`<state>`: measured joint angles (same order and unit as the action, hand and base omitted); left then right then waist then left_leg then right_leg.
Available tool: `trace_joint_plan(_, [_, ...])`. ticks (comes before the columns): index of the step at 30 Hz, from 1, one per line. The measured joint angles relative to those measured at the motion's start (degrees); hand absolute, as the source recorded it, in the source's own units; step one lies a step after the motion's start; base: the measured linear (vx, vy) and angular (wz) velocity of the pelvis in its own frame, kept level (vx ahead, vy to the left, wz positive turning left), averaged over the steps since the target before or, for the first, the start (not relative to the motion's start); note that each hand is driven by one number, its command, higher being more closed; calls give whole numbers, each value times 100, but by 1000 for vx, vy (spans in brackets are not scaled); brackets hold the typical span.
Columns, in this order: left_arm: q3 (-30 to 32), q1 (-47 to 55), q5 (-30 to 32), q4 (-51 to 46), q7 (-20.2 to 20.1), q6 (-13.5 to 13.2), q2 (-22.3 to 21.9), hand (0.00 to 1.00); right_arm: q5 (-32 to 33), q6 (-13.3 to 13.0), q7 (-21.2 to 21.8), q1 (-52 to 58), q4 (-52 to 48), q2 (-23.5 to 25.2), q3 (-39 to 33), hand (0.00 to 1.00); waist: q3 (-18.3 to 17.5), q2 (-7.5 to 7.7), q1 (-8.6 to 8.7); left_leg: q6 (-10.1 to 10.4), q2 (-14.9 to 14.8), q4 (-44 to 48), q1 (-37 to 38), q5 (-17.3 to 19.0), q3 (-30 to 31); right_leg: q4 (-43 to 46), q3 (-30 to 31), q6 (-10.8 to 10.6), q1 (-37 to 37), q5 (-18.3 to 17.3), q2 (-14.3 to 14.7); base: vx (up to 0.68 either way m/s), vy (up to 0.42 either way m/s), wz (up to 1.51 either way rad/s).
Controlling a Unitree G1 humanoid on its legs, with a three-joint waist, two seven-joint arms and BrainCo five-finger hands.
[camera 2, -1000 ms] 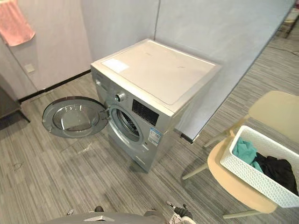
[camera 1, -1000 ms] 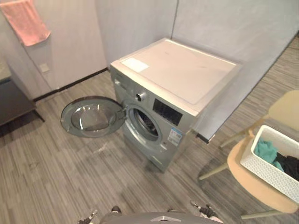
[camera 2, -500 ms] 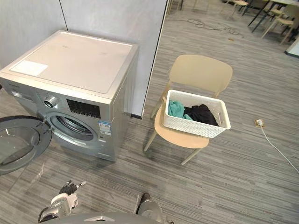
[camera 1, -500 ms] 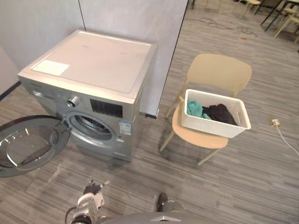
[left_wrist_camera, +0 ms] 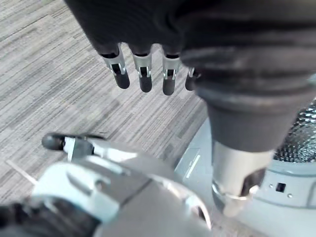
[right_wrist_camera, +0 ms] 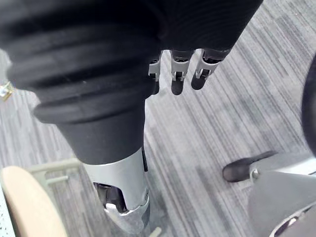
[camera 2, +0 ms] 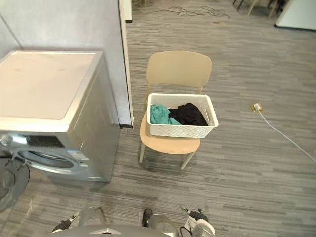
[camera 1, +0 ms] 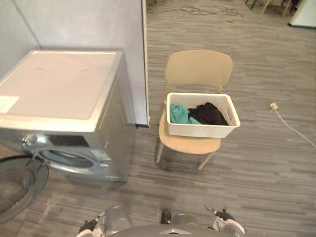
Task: Pick up the laundry basket with both hands and put the clothes into the washing machine.
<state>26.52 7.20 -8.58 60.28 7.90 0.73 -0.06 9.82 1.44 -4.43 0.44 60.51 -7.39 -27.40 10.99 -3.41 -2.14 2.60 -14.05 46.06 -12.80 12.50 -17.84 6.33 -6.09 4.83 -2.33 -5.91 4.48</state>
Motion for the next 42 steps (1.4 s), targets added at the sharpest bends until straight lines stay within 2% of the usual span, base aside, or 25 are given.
trace_joint_plan(1, [1, 9, -12, -44, -2, -1, -23, 0, -6, 7, 5, -18, -78, -2, 35, 0, 10, -13, -17, 30, 225, -270, -114, 55, 130, -30, 56, 12, -2, -4, 23, 248, -9, -57])
trace_joint_plan(3, [1, 18, -10, -126, -1, -5, -151, 0, -32, 3, 13, -180, -128, 39, 11, 0, 4, -73, -182, 179, 1089, -2084, -202, -131, 955, -157, 324, -117, -16, 53, 95, 183, 38, -76])
trace_joint_plan(4, [20, 28, -9, -93, -4, -2, -199, 0, -75, 0, 13, -233, -124, 43, 12, 0, -2, -135, -306, 58, 1283, -2656, -129, -464, 1289, -174, 530, -155, -33, 25, 176, 236, 93, -126])
trace_joint_plan(5, [55, 71, -1, -58, -2, 13, -238, 0, -119, 3, 21, -295, -133, 102, 38, 0, -23, -133, -435, -213, 1484, -2788, 92, -823, 1662, -96, 830, -229, -104, -80, 201, 267, 101, -125])
trace_joint_plan(6, [108, 112, 37, -73, 2, 21, -267, 0, -126, 0, 25, -292, -277, 212, 51, 0, -69, -110, -441, -517, 1528, -2878, 245, -787, 1594, 154, 989, -276, -101, -259, 170, 311, 85, -105])
trace_joint_plan(7, [161, 171, 42, -88, 3, 19, -264, 0, -128, -12, 31, -271, -372, 324, 56, 0, -91, 6, -419, -548, 1540, -2948, 353, -727, 1406, 542, 1050, -366, 6, -477, 98, 319, 48, -72])
trace_joint_plan(9, [138, 104, 48, -112, 2, 19, -161, 0, -126, -10, 45, -236, -483, 497, 163, 0, -157, 206, -429, -524, 1564, -3125, 582, -551, 1098, 1872, 934, -775, 571, -826, -28, 296, 47, -75])
trace_joint_plan(11, [-11, 43, 46, -135, 2, 24, -39, 0, -138, -26, 67, -122, -582, 654, 334, 0, -212, 358, -424, -550, 1563, -3258, 917, -438, 835, 4023, 718, -1780, 1446, -669, -204, 303, 21, -75])
trace_joint_plan(12, [-25, -90, 44, -219, 4, 25, -28, 0, -199, -11, 72, -12, -584, 691, 377, 0, -203, 383, -370, -579, 1548, -3231, 1145, -364, 849, 4975, 566, -1919, 1680, -572, -351, 284, -37, -19])
trace_joint_plan(15, [61, -229, -30, -230, 191, 237, -46, 0, -358, 5, 72, 359, -741, 633, 184, 0, -174, 389, -245, -581, 1519, -3240, 1518, -335, 1187, 5769, 287, -1678, 1941, -702, -902, 245, -114, 35])
trace_joint_plan(16, [46, -202, -19, -282, 170, 227, -41, 0, -350, 5, 75, 462, -761, 636, -39, 0, -175, 423, -243, -570, 1468, -3232, 1603, -328, 1334, 5645, 181, -1503, 1981, -766, -1268, 263, -219, 75])
trace_joint_plan(17, [39, -228, -19, -366, 157, 213, -77, 0, -356, 29, 65, 533, -757, 627, -283, 0, -179, 392, -251, -455, 1384, -3195, 1611, -257, 1450, 5280, 158, -1261, 2013, -763, -1659, 252, -235, 77])
trace_joint_plan(20, [-13, -428, -16, -525, 22, 48, -104, 0, -348, 108, 59, 559, -645, 663, -660, 0, -169, 359, -223, -94, 1048, -2983, 1598, 28, 1784, 3567, 550, -987, 1828, -509, -2158, 162, -304, 60])
trace_joint_plan(22, [-48, -422, -9, -565, -16, -29, -85, 0, -343, 146, 59, 593, -505, 740, -675, 0, -261, 489, -171, 138, 885, -2892, 1581, 166, 1944, 2629, 989, -1184, 1500, -95, -2100, 78, -376, 44])
trace_joint_plan(23, [-191, -419, -5, -562, -61, -90, -34, 0, -340, 155, 59, 617, -432, 859, -689, 0, -365, 669, -107, 391, 797, -2897, 1592, 308, 2047, 2261, 981, -1490, 1299, 461, -2126, 71, -741, 46])
trace_joint_plan(24, [-191, -403, 37, -501, -96, -93, -70, 0, -334, 166, 58, 666, -285, 853, -716, 0, -492, 698, -116, 638, 599, -2908, 1622, 372, 2120, 2035, 693, -1860, 1076, -216, -2063, 63, -775, 29])
trace_joint_plan(25, [-188, -398, 43, -492, -95, -97, -88, 0, -335, 166, 59, 660, -284, 839, -702, 0, -518, 677, -119, 676, 531, -2925, 1618, 373, 2123, 1973, 621, -1857, 1027, -342, -2013, 48, -739, 3])
trace_joint_plan(26, [-187, -421, 49, -332, -98, -98, -215, 0, -326, 153, 58, 554, -312, 696, -622, 0, -562, 462, -84, 821, 221, -2998, 1582, 325, 2253, 1884, 347, -1727, 997, -558, -1761, 14, -426, 9])
trace_joint_plan(27, [-176, -417, 41, -259, -108, -97, -287, 0, -326, 137, 58, 552, -339, 570, -572, 0, -572, 299, -50, 813, 89, -3150, 1611, 111, 2324, 1939, 238, -1604, 1005, -632, -1608, 18, -474, 28])
trace_joint_plan(29, [-155, -339, -38, -94, -104, -112, -307, 0, -325, 153, 59, 528, -380, 375, -178, 0, -601, 193, -23, 825, 11, -3320, 1570, -563, 2456, 1973, 75, -1442, 988, -710, -1516, 44, -423, 38])
trace_joint_plan(33, [75, -157, -266, -58, -66, -105, -213, 0, -282, 92, 61, 511, -1675, 344, 671, 0, -602, 184, -9, 703, -263, -3195, 1277, -1243, 2319, 1626, -157, -1138, 855, -546, -1213, 9, -285, 18])
trace_joint_plan(36, [36, -161, -254, -54, -54, -82, -130, 0, 135, -119, 116, 689, -3319, 369, 935, 0, -569, 243, 39, 489, -306, -3331, 1150, -1518, 1358, 1269, -379, -1073, 803, -367, -1246, -82, -120, 28])
trace_joint_plan(38, [-64, -149, -223, -54, -3, -71, -108, 0, 347, -272, 192, 854, -4157, 353, 944, 0, -569, 237, 76, 594, 26, -3540, 1088, -1220, 790, 720, -555, -1137, 608, -30, -1323, -17, 98, 42])
trace_joint_plan(40, [-283, -153, -123, -67, 37, -72, -92, 0, 431, -382, 189, 1073, -4696, 379, 962, 0, -590, 198, 148, 585, 161, -4219, 1208, -1278, 520, 346, -806, -1234, 518, 178, -1333, -36, 145, 63])
trace_joint_plan(42, [-469, -246, -100, -105, 86, -84, -8, 0, 473, -491, 137, 1050, -5073, 500, 1134, 0, -499, 340, 124, 475, 362, -4521, 1164, -1465, 579, -71, -881, -1257, 422, 460, -1417, -36, 150, 36])
